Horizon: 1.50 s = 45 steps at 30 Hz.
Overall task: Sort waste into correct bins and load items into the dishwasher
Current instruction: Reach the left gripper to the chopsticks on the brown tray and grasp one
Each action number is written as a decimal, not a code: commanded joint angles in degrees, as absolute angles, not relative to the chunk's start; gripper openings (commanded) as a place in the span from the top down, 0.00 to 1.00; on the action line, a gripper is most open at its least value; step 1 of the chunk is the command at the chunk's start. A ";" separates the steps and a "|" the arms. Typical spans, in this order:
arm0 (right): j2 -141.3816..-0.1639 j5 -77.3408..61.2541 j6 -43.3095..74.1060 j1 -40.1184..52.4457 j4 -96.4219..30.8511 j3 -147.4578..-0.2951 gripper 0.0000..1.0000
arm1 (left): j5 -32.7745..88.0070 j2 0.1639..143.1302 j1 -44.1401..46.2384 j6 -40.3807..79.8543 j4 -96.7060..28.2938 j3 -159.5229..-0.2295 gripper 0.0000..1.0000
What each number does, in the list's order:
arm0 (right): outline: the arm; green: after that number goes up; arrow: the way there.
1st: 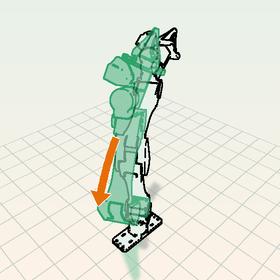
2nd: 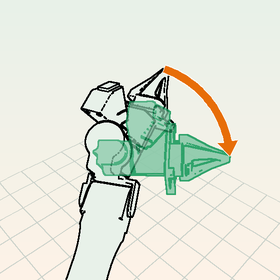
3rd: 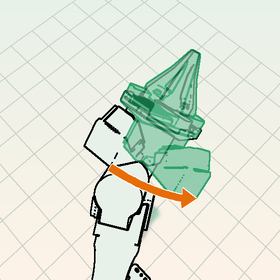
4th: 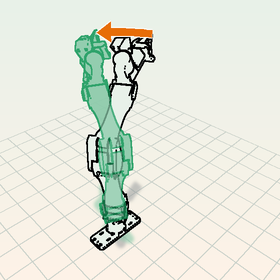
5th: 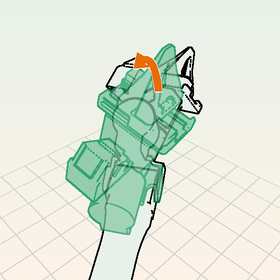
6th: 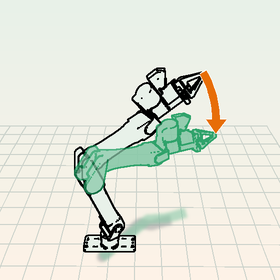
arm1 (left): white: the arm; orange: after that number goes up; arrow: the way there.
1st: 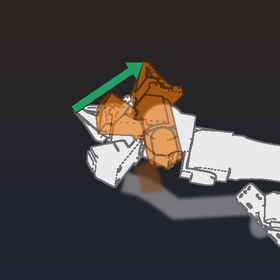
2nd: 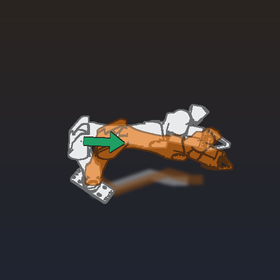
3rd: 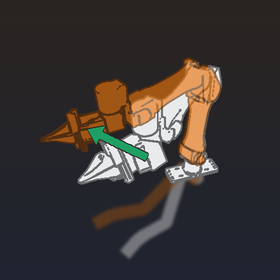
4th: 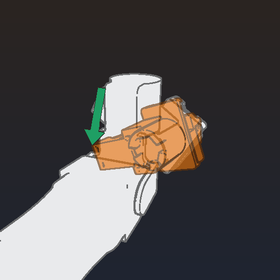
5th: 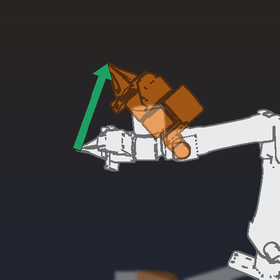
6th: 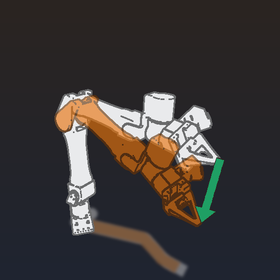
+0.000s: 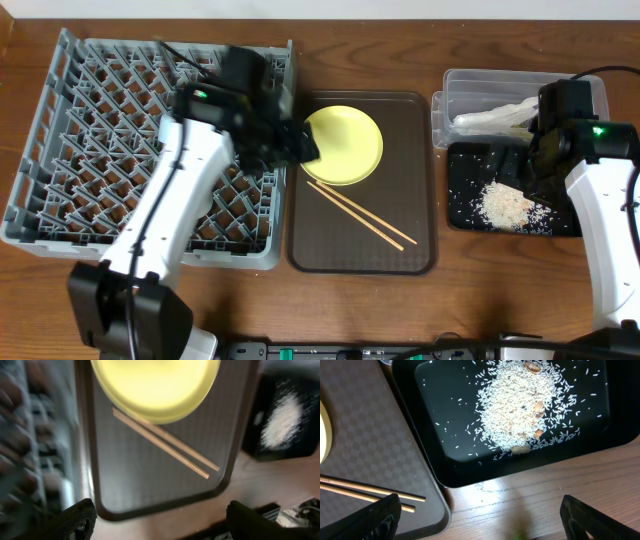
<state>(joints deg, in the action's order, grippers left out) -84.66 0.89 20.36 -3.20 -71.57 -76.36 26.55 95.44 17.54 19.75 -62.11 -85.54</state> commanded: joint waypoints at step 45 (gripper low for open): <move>-83.61 1.02 19.88 -3.36 -71.61 -77.60 0.01 | 5.56 111.53 42.26 60.38 -41.21 -70.76 0.15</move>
